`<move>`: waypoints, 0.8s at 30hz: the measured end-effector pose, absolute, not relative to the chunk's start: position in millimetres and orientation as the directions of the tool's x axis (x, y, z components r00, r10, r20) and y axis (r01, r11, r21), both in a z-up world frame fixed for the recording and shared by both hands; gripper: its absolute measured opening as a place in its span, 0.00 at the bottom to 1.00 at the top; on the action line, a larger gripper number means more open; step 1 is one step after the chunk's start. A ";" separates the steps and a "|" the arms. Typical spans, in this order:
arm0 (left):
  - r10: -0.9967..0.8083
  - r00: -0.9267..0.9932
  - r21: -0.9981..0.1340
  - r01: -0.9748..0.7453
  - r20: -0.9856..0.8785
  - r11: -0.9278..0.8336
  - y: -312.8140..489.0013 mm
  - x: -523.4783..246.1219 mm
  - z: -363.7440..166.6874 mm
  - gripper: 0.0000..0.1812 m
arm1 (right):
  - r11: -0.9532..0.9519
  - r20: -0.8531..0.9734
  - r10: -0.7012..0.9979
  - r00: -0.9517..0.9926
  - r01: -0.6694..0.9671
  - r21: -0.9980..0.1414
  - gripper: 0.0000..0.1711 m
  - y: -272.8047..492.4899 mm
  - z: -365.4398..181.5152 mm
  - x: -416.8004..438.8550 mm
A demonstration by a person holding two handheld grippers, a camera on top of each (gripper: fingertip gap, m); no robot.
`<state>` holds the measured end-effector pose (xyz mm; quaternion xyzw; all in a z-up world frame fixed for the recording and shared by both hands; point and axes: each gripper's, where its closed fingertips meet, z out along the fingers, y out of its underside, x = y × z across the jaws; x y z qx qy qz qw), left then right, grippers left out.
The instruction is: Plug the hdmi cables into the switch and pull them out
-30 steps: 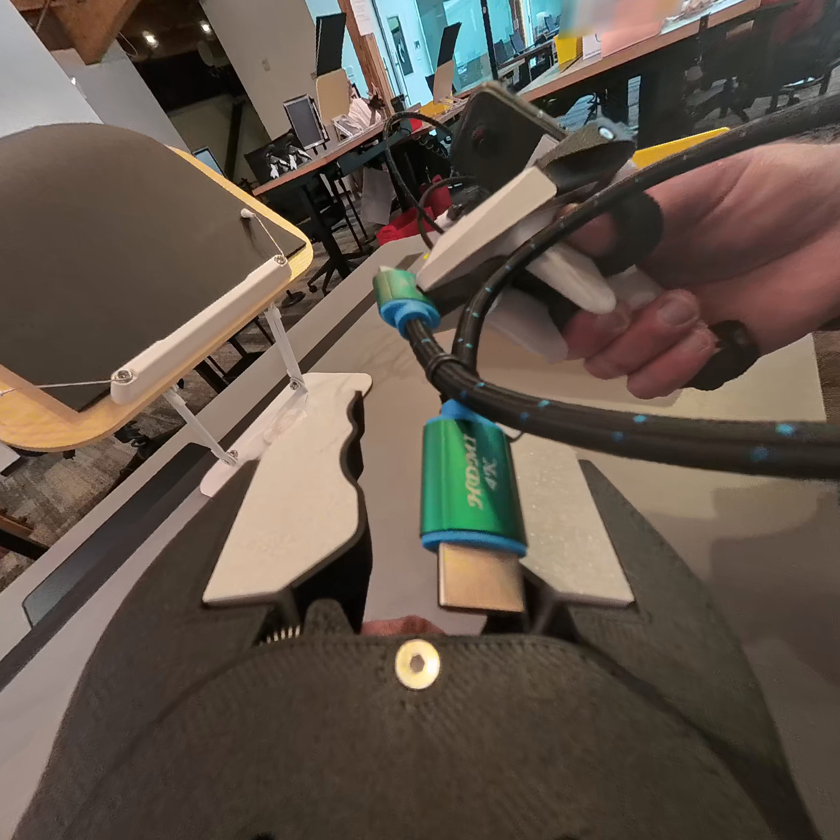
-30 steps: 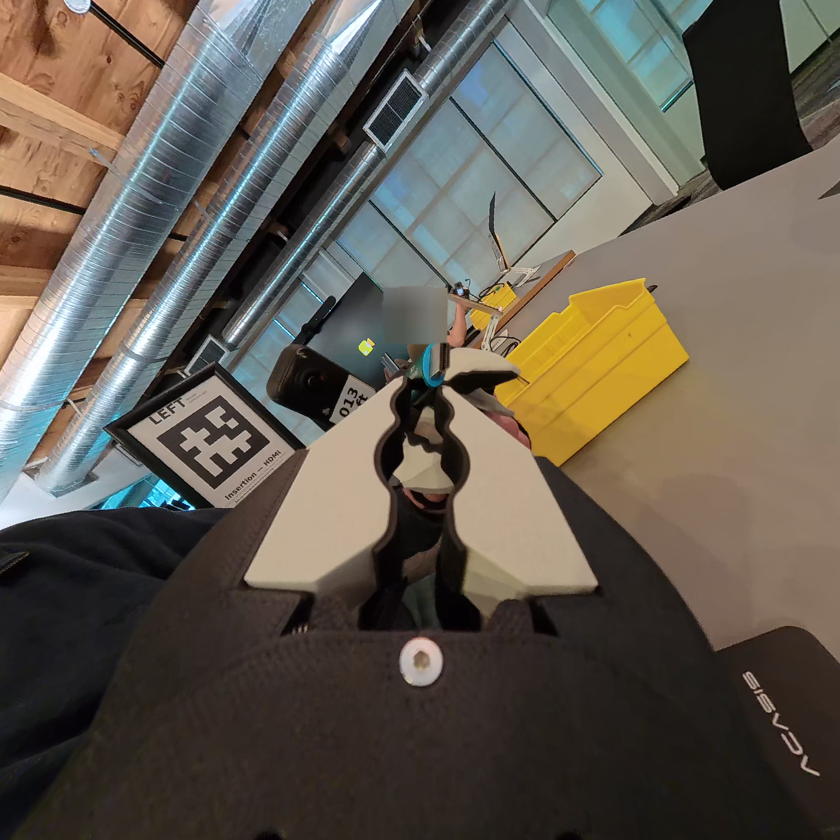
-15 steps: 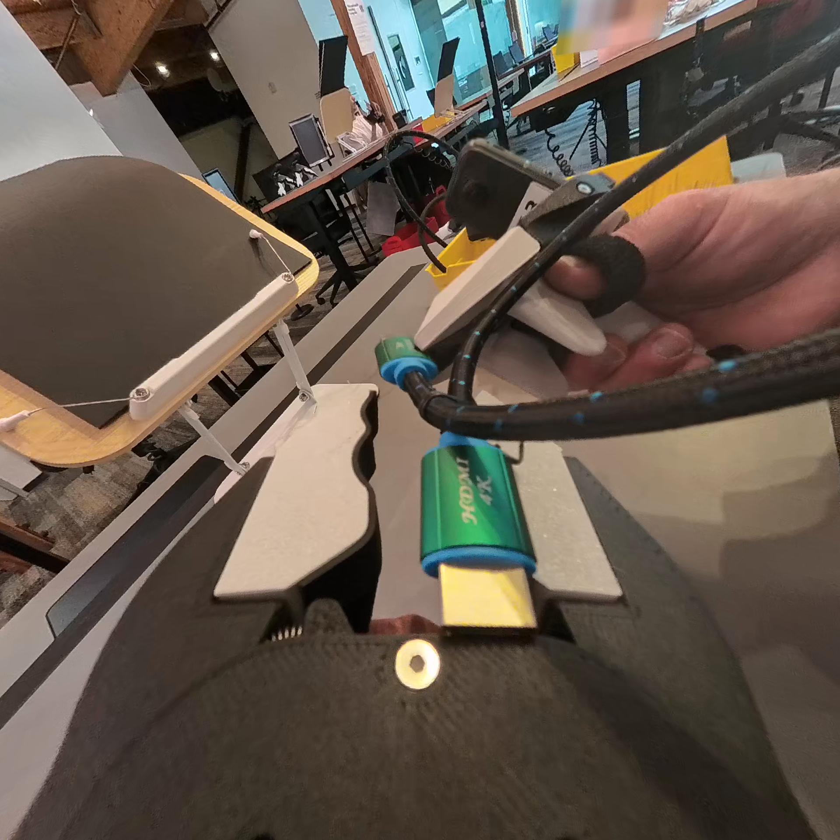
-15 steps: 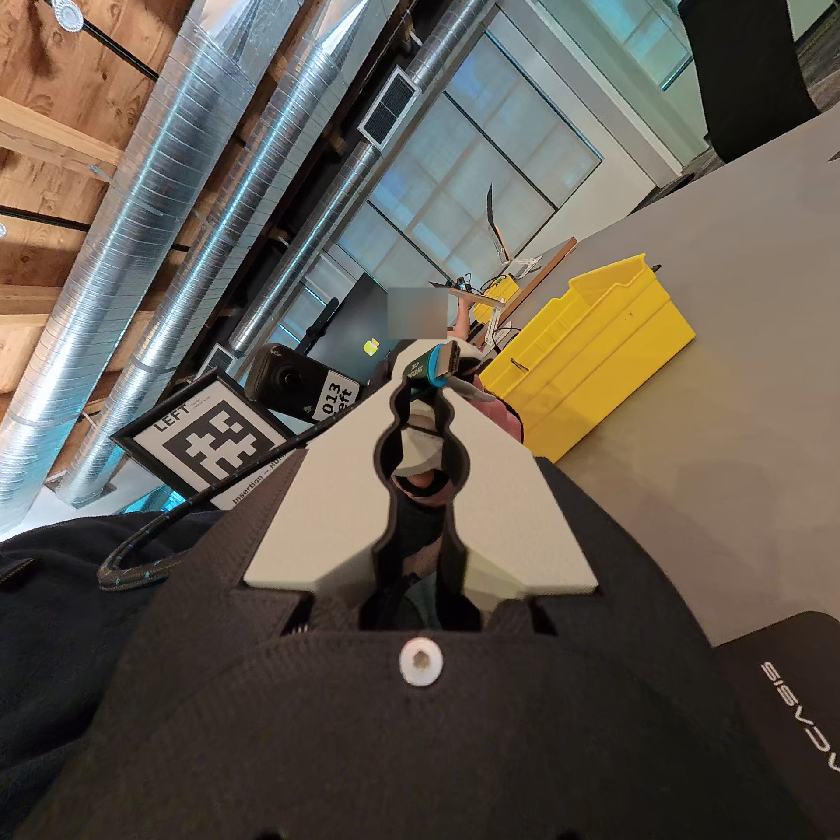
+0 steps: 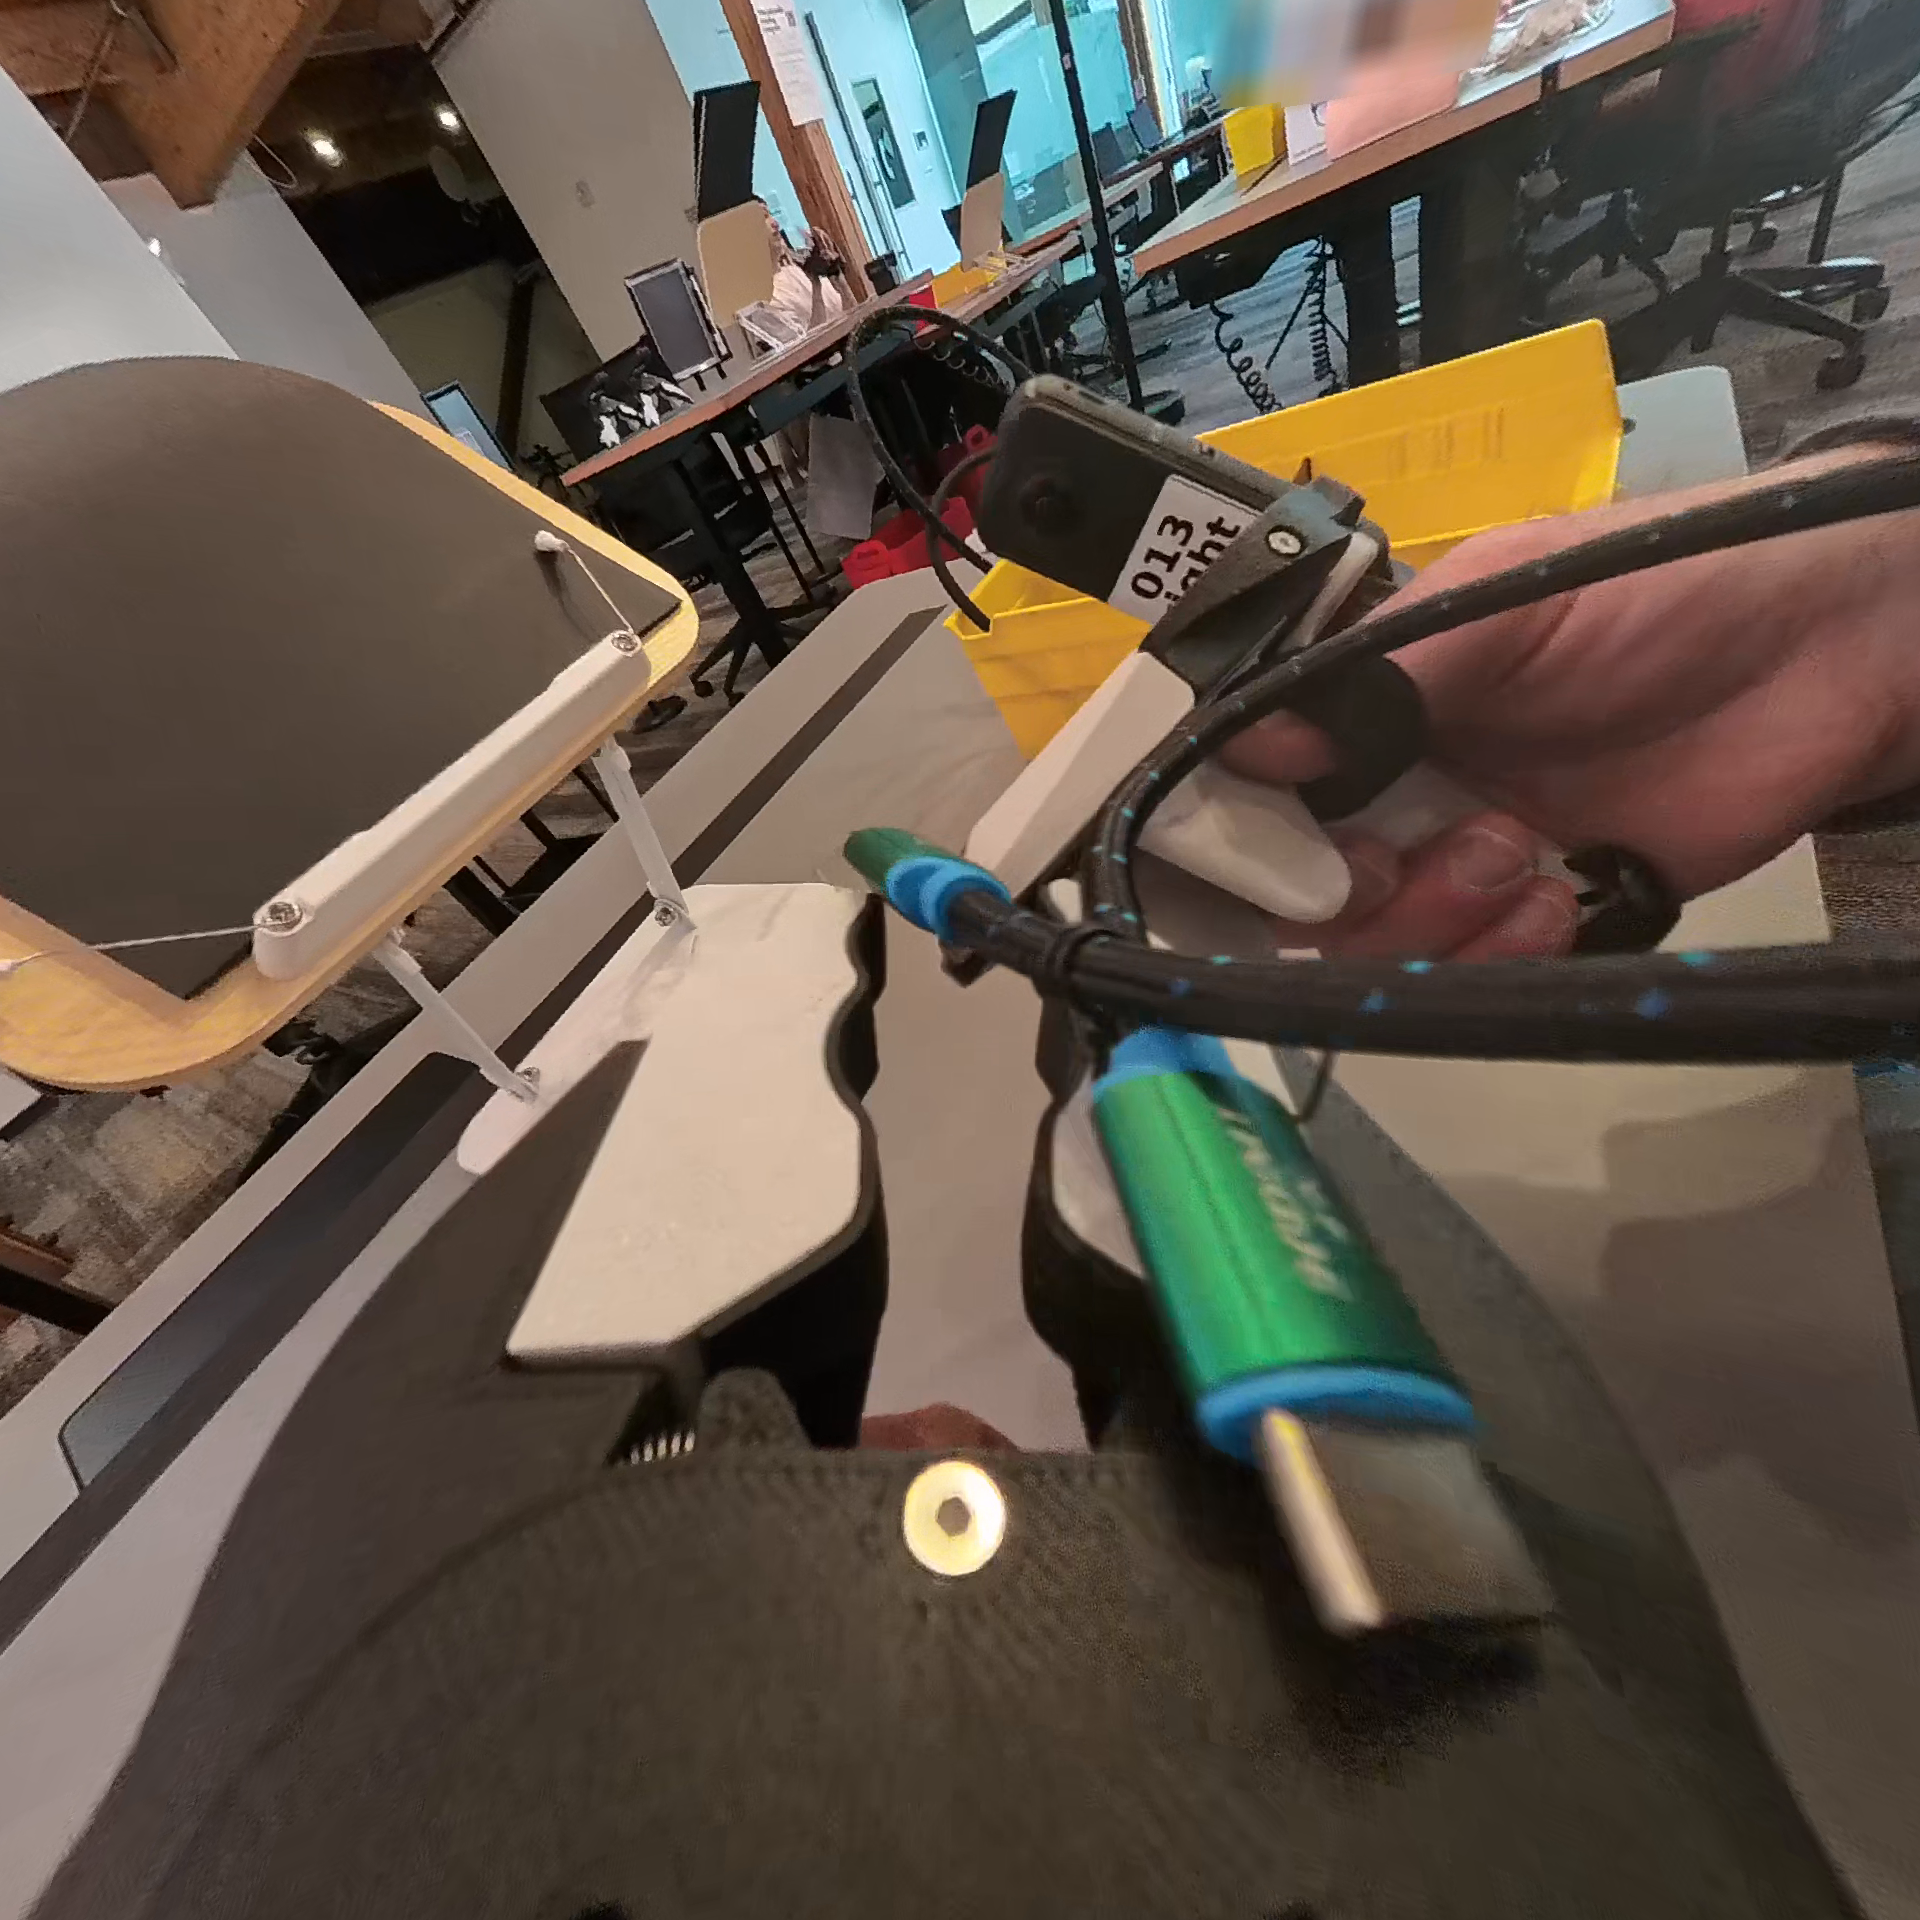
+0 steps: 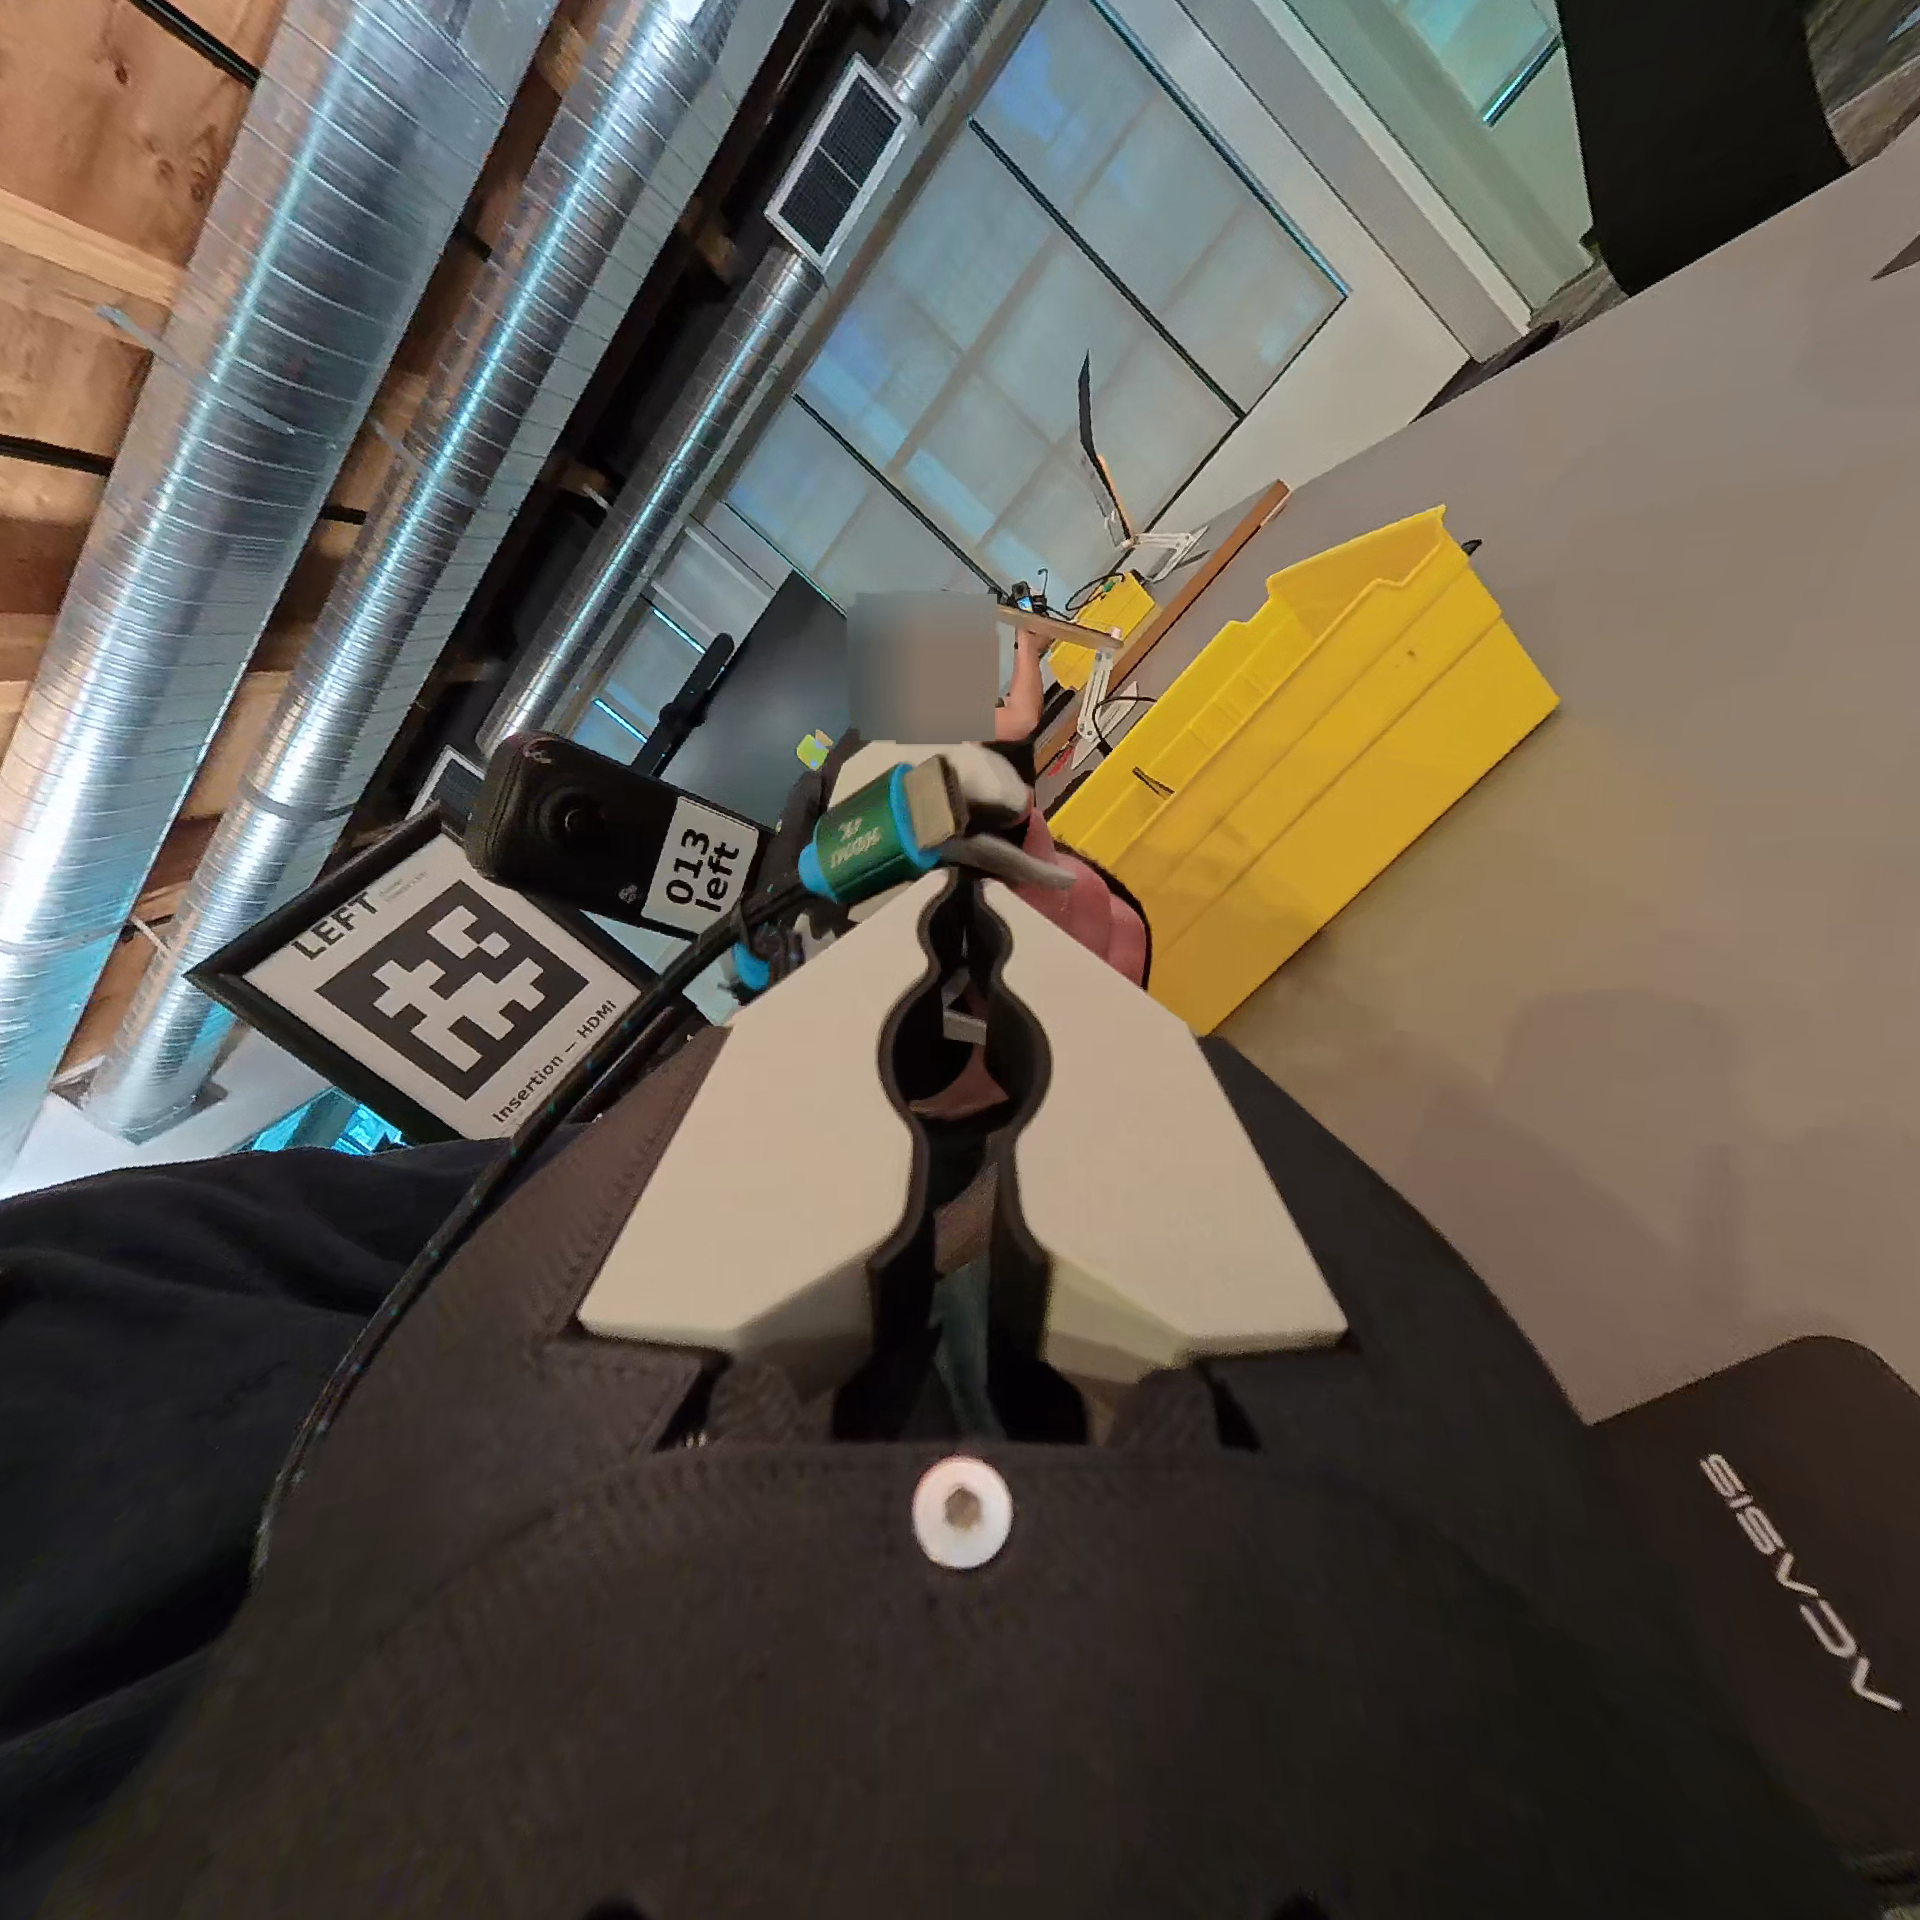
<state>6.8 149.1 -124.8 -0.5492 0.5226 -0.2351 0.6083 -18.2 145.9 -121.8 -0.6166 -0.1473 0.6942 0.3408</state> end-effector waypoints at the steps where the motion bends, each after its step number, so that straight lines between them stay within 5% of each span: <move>1: -0.866 0.329 -0.913 -0.294 -0.376 0.284 147.1 8.0 -127.3 0.11 | -0.728 -0.760 0.650 -0.003 -0.291 -0.621 0.00 146.5 -123.4 -18.0; 13: -0.903 0.336 -0.914 -0.385 -0.269 0.129 157.7 12.7 -164.3 0.08 | -0.723 -0.756 0.634 0.165 -0.222 -0.654 0.00 159.1 -159.7 -12.0; 24: -0.944 0.270 -0.884 -0.464 -0.190 0.045 154.9 8.6 -193.1 0.05 | -0.602 -0.563 0.787 0.251 0.113 -0.791 0.11 137.7 -182.1 10.1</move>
